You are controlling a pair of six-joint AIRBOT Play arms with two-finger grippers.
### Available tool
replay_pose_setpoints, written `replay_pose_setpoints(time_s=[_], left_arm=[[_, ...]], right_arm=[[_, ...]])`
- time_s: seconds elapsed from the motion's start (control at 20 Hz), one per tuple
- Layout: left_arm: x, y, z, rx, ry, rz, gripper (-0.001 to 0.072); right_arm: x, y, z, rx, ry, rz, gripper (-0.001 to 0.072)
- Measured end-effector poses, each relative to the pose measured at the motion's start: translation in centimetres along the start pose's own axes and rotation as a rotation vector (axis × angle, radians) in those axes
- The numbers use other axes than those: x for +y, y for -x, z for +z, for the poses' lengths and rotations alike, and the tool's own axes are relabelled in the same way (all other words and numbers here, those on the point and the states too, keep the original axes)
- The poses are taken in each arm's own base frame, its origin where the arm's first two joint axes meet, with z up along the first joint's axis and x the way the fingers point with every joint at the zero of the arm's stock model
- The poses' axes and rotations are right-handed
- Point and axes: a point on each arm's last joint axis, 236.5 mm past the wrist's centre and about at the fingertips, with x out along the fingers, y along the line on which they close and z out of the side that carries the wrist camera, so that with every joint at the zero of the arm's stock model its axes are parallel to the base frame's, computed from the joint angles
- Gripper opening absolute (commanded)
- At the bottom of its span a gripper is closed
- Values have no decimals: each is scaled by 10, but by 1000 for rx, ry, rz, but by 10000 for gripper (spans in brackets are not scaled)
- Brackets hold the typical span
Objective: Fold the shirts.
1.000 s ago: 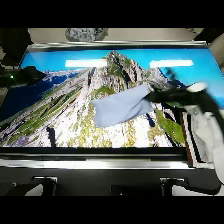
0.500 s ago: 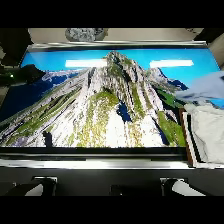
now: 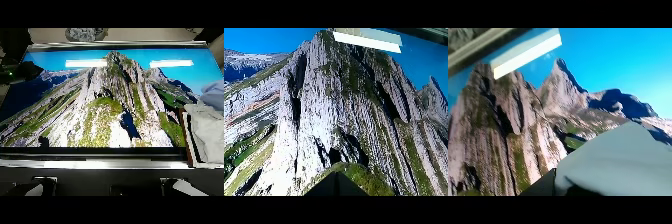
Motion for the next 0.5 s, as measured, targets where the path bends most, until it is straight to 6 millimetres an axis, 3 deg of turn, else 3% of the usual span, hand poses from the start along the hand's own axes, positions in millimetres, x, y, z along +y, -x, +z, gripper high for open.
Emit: replay_pose_setpoints(time_s=[0.2,0.35,0.5], left_arm=[[0,0,1,-4,-10,0,26],[0,0,1,-5,-22,1,26],[0,0,1,-5,-33,1,26]], right_arm=[[25,5,9,-36,-23,96,40],[21,11,-17,67,-10,47,40],[-3,27,-51,206,6,-113,40]])
